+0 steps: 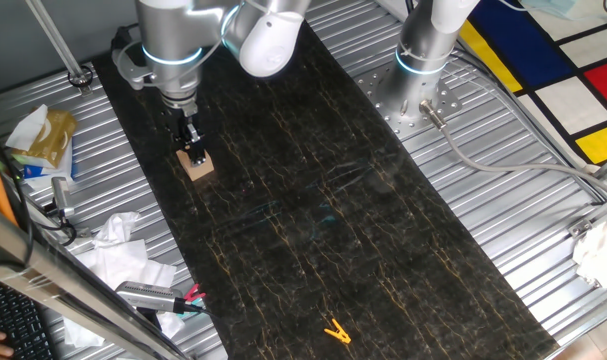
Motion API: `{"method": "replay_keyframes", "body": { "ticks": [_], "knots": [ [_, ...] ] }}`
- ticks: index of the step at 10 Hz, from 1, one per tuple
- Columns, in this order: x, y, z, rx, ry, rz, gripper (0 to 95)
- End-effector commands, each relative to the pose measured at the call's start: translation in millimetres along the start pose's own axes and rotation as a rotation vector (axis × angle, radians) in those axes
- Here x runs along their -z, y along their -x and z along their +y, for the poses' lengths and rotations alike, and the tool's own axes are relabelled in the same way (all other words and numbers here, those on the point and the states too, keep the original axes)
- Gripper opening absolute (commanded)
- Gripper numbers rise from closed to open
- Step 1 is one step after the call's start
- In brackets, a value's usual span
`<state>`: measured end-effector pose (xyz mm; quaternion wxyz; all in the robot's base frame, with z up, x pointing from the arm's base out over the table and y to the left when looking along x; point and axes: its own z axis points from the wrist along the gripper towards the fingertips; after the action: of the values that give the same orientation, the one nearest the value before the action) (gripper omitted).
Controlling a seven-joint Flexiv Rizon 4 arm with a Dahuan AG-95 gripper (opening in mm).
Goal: Hold a small block with the gripper and sweep it from left to right on the table
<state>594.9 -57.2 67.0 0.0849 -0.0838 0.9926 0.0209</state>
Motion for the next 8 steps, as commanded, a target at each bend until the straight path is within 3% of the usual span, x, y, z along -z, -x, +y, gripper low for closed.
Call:
{"method": "replay_keyframes", "body": {
  "ticks": [1,8],
  "knots": [
    [-0.5,-1.6,0.1,-0.002,-0.001,0.0,76.0],
    [-2.4,-3.9,1.0,-0.007,-0.001,-0.005,76.0]
  ]
}}
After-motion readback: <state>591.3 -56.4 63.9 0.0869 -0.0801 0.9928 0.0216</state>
